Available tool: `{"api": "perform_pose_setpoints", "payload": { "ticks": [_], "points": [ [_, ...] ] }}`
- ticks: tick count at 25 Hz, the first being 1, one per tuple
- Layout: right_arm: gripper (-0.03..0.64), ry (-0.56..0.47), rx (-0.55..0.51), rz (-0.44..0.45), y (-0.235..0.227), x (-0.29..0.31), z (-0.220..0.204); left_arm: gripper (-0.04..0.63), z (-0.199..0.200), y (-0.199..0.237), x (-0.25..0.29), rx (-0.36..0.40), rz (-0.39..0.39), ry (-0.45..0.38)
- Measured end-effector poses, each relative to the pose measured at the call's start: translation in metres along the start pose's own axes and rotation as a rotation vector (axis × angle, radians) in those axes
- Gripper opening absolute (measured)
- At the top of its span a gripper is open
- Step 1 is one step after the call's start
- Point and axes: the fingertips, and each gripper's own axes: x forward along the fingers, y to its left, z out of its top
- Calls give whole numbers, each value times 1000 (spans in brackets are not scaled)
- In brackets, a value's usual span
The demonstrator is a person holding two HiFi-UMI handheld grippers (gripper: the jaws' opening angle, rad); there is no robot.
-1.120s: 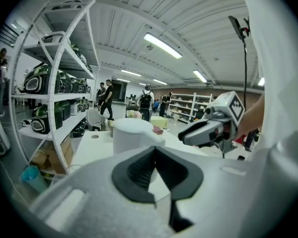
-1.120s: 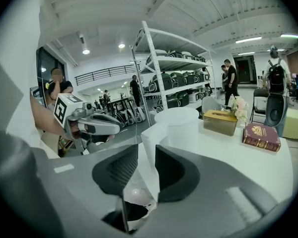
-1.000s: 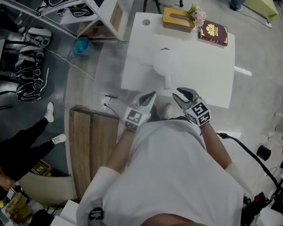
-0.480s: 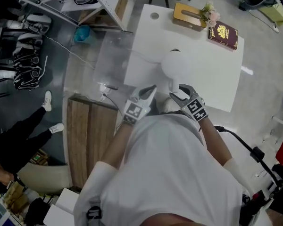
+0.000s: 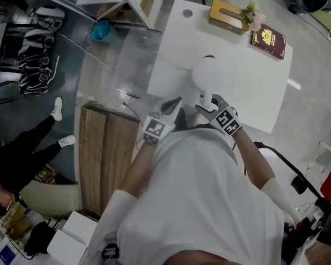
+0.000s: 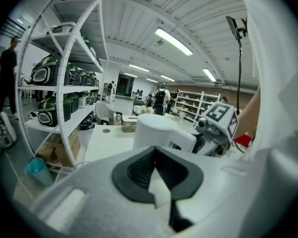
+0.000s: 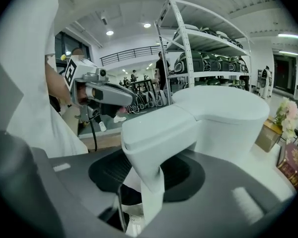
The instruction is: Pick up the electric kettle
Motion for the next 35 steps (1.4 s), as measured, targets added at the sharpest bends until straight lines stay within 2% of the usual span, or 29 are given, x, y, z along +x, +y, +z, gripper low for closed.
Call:
{"api": "perform_pose_setpoints", "payload": {
  "ticks": [4, 9, 12, 19, 27, 35],
  "points": [
    [163, -9, -7, 52, 4, 9, -2, 1, -5, 4, -8, -31, 47, -7],
    [137, -19, -67, 66, 7, 12, 0, 0, -15, 6, -19, -58, 91, -3],
    [109, -11, -105, 50, 7, 15, 0, 0, -19, 6, -22, -68, 97, 5],
    [94, 42, -213, -10, 5, 32, -5, 0, -15, 4, -14, -68, 87, -1],
    [83, 27, -258, -8, 1, 28, 12, 0, -10, 8, -11, -44, 76, -5],
    [83, 14, -282, 44, 6, 28, 39, 0, 5, 21, -16, -36, 72, -37]
  ]
}}
